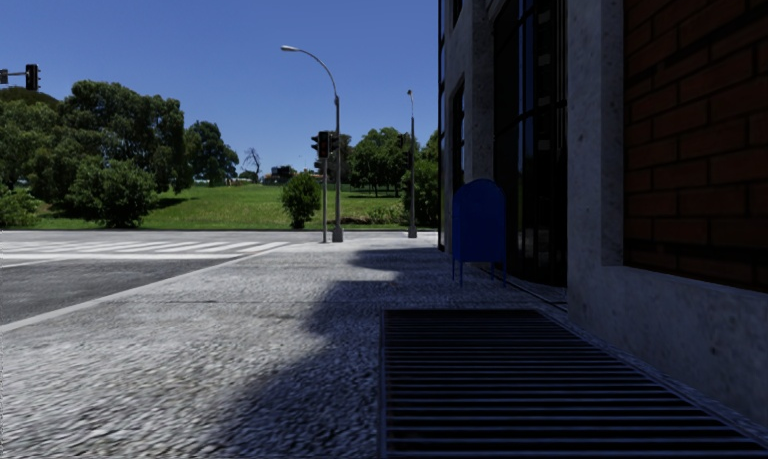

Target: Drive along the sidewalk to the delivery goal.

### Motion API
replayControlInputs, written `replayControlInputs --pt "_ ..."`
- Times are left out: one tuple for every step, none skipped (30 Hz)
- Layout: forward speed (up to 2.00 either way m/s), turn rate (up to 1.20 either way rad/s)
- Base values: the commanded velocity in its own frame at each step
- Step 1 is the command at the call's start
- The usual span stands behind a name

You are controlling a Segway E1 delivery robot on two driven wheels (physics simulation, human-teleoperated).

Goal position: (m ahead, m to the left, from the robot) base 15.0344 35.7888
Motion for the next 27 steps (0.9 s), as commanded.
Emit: replayControlInputs --pt "2.0 0.0" --pt "2.0 0.0" --pt "2.0 0.0" --pt "2.0 0.0" --pt "2.0 0.0" --pt "2.0 0.0" --pt "2.0 0.0" --pt "2.0 0.0" --pt "2.0 0.0" --pt "2.0 0.0" --pt "2.0 0.0" --pt "2.0 0.0" --pt "2.0 0.0" --pt "2.0 0.0" --pt "2.0 0.0" --pt "2.0 0.0" --pt "1.9 0.0" --pt "1.7 0.0" --pt "1.7 0.0" --pt "1.52 0.0" --pt "1.42 0.0" --pt "1.4 0.0" --pt "1.44 0.0" --pt "1.5 0.0" --pt "1.5 0.0" --pt "1.56 0.0" --pt "1.6 0.0"
